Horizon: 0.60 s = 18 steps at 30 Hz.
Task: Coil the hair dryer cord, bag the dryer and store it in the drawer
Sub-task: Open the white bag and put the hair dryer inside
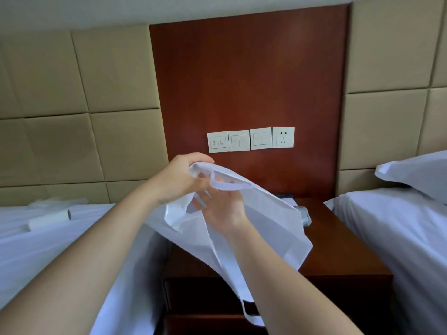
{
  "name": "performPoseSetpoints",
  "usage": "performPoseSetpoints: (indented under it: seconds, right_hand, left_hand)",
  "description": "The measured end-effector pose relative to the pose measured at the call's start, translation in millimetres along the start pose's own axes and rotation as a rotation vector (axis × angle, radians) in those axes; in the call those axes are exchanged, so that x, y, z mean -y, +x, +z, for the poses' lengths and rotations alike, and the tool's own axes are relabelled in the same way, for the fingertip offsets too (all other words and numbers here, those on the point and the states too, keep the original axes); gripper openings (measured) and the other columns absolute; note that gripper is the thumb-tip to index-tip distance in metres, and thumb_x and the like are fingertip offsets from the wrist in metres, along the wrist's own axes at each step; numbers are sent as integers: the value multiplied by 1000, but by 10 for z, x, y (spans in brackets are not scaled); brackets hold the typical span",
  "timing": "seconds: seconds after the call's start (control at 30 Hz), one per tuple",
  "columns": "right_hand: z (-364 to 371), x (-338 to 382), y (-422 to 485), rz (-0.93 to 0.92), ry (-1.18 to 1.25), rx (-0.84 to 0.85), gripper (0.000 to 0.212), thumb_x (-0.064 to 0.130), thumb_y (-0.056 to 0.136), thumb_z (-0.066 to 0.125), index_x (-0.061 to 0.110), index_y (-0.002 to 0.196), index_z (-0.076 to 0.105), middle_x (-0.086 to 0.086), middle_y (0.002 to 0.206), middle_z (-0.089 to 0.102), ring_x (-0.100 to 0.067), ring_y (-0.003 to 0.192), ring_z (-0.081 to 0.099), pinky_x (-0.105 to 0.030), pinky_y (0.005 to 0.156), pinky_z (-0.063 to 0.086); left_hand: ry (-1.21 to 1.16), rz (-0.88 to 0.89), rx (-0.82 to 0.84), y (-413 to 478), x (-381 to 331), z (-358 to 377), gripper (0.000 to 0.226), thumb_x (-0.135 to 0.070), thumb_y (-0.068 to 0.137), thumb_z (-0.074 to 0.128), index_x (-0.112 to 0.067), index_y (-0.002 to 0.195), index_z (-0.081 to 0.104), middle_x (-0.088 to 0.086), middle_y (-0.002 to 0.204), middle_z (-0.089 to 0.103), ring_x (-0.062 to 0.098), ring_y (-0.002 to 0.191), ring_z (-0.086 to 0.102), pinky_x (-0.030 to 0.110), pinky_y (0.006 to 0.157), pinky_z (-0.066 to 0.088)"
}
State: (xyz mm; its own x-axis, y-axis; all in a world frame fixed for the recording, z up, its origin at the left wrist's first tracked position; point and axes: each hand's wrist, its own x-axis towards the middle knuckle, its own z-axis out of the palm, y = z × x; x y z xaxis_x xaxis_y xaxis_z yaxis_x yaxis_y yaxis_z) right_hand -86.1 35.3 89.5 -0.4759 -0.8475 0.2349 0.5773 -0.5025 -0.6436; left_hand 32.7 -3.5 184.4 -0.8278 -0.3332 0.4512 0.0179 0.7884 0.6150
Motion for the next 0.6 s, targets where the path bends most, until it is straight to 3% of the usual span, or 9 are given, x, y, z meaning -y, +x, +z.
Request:
performPoseSetpoints:
  seconds: [0.1,0.17,0.27,0.33,0.4,0.5,0.6]
  right_hand:
    - [-10,37,-27,6,-44,13,50,44,94,28,23,136,44,-1,139,51,-20,127,49,-41,107,32]
    - [-54,49,-129,18,-141,30,46,49,96,26,31,133,47,0,144,46,-19,130,46,-43,112,26]
    - [-136,73,-401,21,-463,74,26,49,94,39,47,114,55,13,136,51,-10,129,43,-38,108,29]
    - [-272,99,-533,-38,-667,98,32,38,87,54,50,117,51,18,136,49,-6,130,41,-34,106,34]
    - [-375,181,-637,-67,-708,104,40,26,85,59,44,120,51,17,137,48,-2,127,44,-30,104,37]
    - [-415,408,-731,-28,-614,60,34,32,88,59,35,121,53,11,138,50,-6,127,46,-33,105,37]
    - [-393,610,-741,-11,-599,44,67,40,77,65,23,137,40,10,138,47,-11,128,45,-32,103,38]
  left_hand:
    - [90,14,58,-47,51,-6,56,-10,74,76,-29,121,51,-6,100,62,-1,83,57,3,68,45]
    - [144,30,92,-70,118,23,61,-16,73,77,-42,119,48,-6,103,59,1,92,55,11,78,43]
    - [239,50,104,-40,255,92,39,-32,78,70,-54,104,51,6,109,53,13,102,47,26,90,39]
    - [299,12,147,-12,322,154,27,-34,85,63,-52,104,55,3,101,48,15,96,46,29,91,39]
    - [350,-28,195,7,374,210,28,-40,86,60,-47,113,56,-3,92,41,14,89,46,33,93,40]
    - [408,-46,208,10,389,287,45,-51,80,63,-45,123,51,-10,90,38,13,88,46,35,93,42]
    - [521,-63,195,27,362,354,50,-56,81,59,-40,127,49,-11,90,41,16,89,48,38,87,45]
